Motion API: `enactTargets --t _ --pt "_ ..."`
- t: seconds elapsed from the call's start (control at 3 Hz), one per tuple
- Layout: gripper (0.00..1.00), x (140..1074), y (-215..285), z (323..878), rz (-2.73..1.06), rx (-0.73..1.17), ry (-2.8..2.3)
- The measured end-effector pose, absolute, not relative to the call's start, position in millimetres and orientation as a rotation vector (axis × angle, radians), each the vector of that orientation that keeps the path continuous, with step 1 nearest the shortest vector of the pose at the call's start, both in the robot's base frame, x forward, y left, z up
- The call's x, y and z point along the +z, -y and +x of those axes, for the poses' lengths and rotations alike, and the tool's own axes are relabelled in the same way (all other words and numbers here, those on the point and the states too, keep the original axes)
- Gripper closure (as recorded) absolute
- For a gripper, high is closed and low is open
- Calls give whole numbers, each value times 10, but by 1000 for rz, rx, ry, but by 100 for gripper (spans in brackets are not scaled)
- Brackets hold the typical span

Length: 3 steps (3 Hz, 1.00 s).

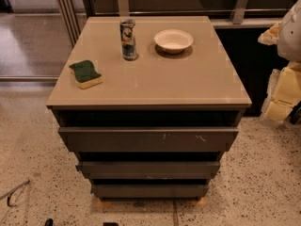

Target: Open middle drawer

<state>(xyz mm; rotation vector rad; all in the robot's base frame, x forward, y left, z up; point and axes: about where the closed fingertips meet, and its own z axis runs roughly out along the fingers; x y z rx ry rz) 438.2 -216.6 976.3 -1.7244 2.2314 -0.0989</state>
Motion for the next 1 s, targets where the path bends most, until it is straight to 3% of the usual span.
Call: enactTargets --t 0.33,1.0 --pt "0 9764 2166 4382 -1724 -99 -2231" --pt "42 9438 2118 4385 -1703 -29 -2221"
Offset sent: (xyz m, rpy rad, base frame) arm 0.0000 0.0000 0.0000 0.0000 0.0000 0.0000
